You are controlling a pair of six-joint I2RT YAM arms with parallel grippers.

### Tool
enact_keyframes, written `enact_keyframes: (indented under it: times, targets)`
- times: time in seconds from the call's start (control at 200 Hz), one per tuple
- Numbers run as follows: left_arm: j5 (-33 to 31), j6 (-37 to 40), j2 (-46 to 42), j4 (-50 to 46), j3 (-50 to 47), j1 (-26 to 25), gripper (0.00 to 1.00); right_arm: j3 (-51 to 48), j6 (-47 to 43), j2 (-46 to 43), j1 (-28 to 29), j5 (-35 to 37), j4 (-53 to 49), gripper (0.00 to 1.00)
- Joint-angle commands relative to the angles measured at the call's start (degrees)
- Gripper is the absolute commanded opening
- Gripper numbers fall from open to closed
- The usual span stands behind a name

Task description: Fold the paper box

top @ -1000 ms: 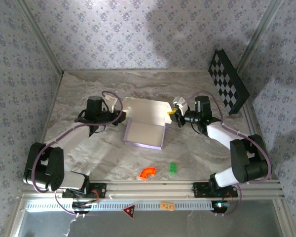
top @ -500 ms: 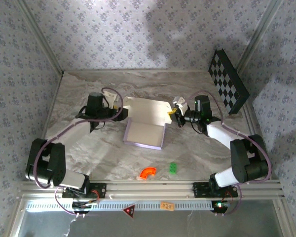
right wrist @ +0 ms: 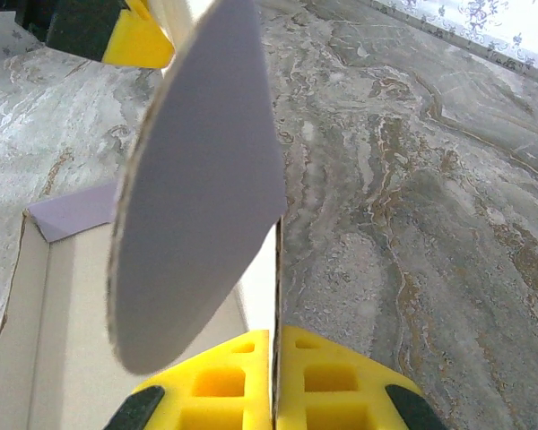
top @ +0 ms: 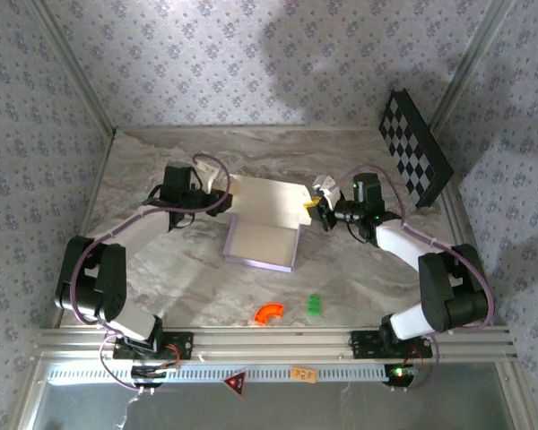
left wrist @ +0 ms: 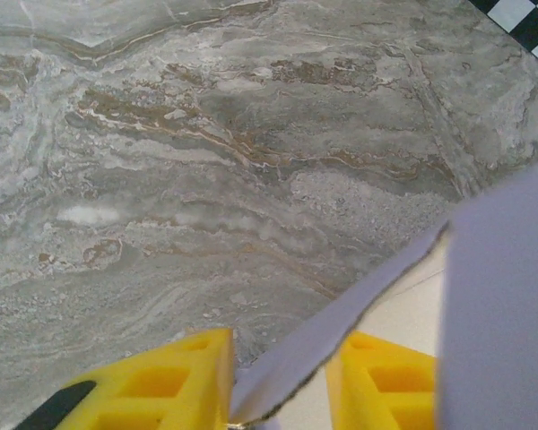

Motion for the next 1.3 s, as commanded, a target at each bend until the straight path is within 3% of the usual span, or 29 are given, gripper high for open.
enact_keyframes:
  times: [0.0,0.175,0.375,0.495,0.72,0.954,1.184,1.294]
  targets:
    - [3.11,0.89,-1.39,0.77,-0.12,0.06,0.25,2.20,-1.34,0.98,1.09,1.13,-3.93,0.02]
    - [2.40,0.01,-2.07,0.94,-0.67,-0.47,0.18,4.67,1.92,1.17,2.75,6.89,-7.15,0.01]
    - [-1.94,-3.39,-3.37,2.38,-0.74,-1.91,0.13,7.53,17.64,1.58,6.76,24.60,-8.83,0.06]
    - [-6.35,-6.68,-4.18,3.91,-0.67,-3.12,0.13,8.05,27.11,1.29,9.85,34.71,-8.57,0.03]
    - [-14.00,-14.85,-3.52,8.86,0.10,-5.54,0.11,9.80,35.60,2.61,17.50,51.49,-4.29,0.01]
    - [-17.36,-20.95,-0.63,12.85,1.66,-7.41,0.10,18.21,51.26,9.08,22.05,72.98,-10.89,0.00]
    - [-19.44,-32.75,4.26,22.13,3.32,-7.88,0.10,20.94,55.54,13.69,24.85,81.84,-8.49,0.00]
    - [-22.92,-32.91,6.17,21.61,5.64,-9.60,0.11,21.62,55.09,15.22,26.02,84.09,-6.80,0.00]
